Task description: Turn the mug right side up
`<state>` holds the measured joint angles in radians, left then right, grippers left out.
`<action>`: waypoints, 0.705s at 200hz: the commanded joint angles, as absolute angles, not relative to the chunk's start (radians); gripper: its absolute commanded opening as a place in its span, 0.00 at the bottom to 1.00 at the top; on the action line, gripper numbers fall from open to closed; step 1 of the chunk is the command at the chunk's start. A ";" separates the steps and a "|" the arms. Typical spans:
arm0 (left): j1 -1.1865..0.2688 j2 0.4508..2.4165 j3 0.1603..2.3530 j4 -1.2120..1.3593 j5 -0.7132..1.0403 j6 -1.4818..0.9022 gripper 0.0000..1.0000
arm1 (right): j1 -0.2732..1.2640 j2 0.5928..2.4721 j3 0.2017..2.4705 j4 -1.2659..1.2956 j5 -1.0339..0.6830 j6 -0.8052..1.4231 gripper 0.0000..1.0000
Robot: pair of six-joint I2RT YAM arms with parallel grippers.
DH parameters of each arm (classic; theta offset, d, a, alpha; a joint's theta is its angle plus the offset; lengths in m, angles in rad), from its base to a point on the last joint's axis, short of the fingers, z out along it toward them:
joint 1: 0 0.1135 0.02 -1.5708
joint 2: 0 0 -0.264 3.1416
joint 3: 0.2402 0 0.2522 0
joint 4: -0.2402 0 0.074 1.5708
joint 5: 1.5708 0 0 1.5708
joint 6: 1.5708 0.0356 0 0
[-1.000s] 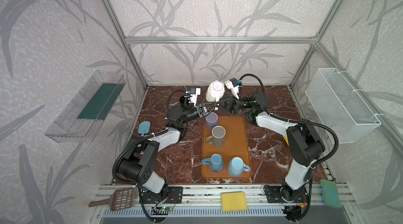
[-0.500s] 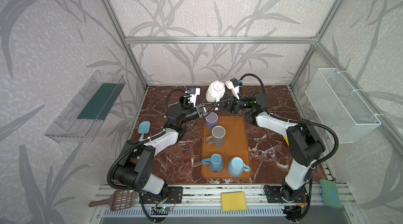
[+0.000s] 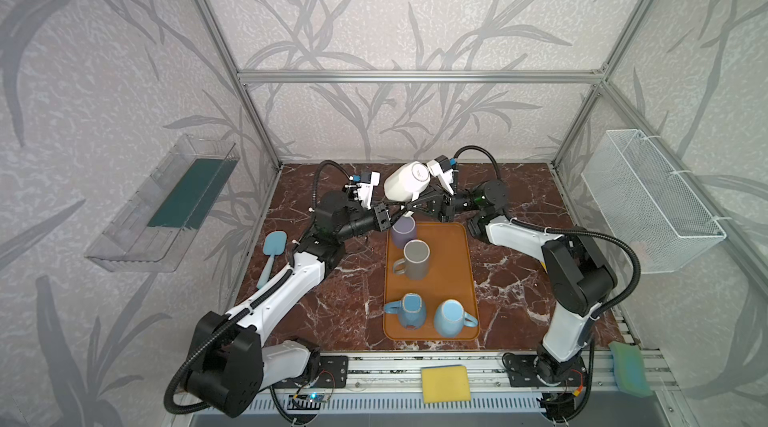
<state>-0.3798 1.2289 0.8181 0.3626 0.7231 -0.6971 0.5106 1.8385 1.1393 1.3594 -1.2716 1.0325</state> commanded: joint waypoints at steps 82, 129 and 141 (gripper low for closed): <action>-0.439 1.114 0.898 0.205 0.452 -0.477 0.00 | 0.543 1.741 1.063 0.907 -1.127 0.727 0.05; -0.483 1.098 0.921 0.104 0.345 -0.376 0.00 | 0.545 1.677 1.073 0.650 -1.047 0.643 0.10; -0.492 1.090 0.921 0.090 0.316 -0.358 0.00 | 0.549 1.669 1.074 0.603 -1.033 0.609 0.10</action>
<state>-0.4599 1.1416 0.8558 0.0608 0.4156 -0.4759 0.5323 1.7035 1.0733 0.8146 -1.1351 0.6861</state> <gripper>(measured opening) 0.264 0.125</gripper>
